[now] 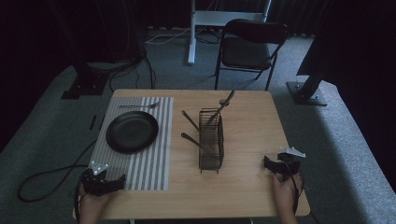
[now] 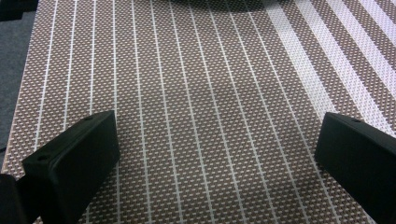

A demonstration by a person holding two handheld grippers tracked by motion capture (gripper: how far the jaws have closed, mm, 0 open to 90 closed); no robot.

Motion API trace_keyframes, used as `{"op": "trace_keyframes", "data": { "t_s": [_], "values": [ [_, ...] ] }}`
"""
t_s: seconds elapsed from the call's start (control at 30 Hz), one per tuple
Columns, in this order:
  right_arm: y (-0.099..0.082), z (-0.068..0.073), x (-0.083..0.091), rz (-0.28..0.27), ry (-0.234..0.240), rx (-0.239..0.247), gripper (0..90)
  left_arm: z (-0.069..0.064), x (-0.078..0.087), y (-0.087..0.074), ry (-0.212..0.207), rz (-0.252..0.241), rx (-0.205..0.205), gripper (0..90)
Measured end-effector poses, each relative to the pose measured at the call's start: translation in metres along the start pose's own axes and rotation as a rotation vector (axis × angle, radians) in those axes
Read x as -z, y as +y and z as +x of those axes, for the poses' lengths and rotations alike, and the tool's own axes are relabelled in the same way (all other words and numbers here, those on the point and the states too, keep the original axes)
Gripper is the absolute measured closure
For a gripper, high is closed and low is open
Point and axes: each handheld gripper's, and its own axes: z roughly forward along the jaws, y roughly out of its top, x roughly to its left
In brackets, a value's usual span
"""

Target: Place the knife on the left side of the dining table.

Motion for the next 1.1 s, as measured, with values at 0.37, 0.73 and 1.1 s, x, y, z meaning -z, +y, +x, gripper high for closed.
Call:
{"op": "trace_keyframes", "data": {
  "t_s": [0.37, 0.73, 1.1],
  "values": [
    [0.0001, -0.0002, 0.0, 0.0, 0.001, 0.002, 11.3, 0.0005, 0.0003, 0.0, -0.005, 0.003, -0.002, 0.2],
    [0.0, -0.0001, 0.0, 0.0, 0.001, 0.0, 11.4, 0.0005, 0.0003, 0.0014, -0.004, 0.014, -0.005, 0.3],
    [0.0, -0.0001, -0.0001, -0.001, 0.0, 0.002, 11.4, 0.0027, 0.0027, 0.003, -0.035, 0.006, 0.015, 2.3]
  ]
}}
